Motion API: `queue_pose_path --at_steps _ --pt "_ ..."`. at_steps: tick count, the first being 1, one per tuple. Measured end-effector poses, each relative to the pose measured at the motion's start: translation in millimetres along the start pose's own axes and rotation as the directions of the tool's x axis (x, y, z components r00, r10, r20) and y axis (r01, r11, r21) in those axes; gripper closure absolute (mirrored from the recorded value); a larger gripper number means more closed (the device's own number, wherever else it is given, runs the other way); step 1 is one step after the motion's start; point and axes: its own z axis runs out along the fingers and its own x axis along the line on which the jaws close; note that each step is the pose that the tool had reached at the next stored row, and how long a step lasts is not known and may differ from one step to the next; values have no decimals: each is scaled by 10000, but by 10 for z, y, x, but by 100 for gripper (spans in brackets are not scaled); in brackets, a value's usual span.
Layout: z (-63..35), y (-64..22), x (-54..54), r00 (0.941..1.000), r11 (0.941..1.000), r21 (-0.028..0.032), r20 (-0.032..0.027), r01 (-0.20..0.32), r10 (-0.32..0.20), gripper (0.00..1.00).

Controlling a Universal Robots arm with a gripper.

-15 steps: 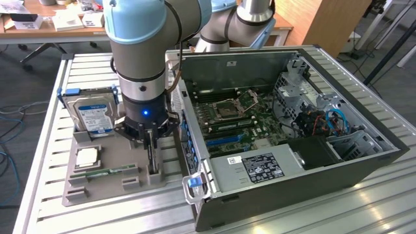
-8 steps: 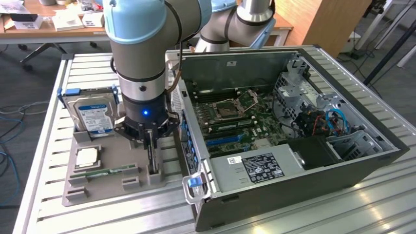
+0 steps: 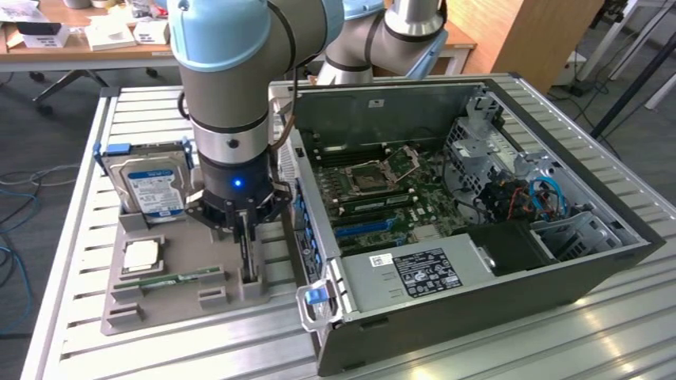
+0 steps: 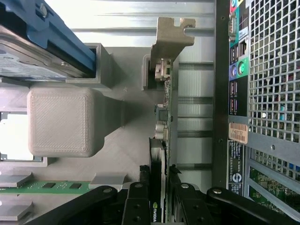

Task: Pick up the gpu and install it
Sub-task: 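Pick up the gpu and move the gpu toward the slot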

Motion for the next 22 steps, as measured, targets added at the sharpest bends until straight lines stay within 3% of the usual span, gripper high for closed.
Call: queue_pose_path --at_steps 11,22 --pt "-6 1 -1 10000 10000 -6 2 43 -43 74" --pt "-167 6 2 10000 10000 0 -3 43 -43 74"
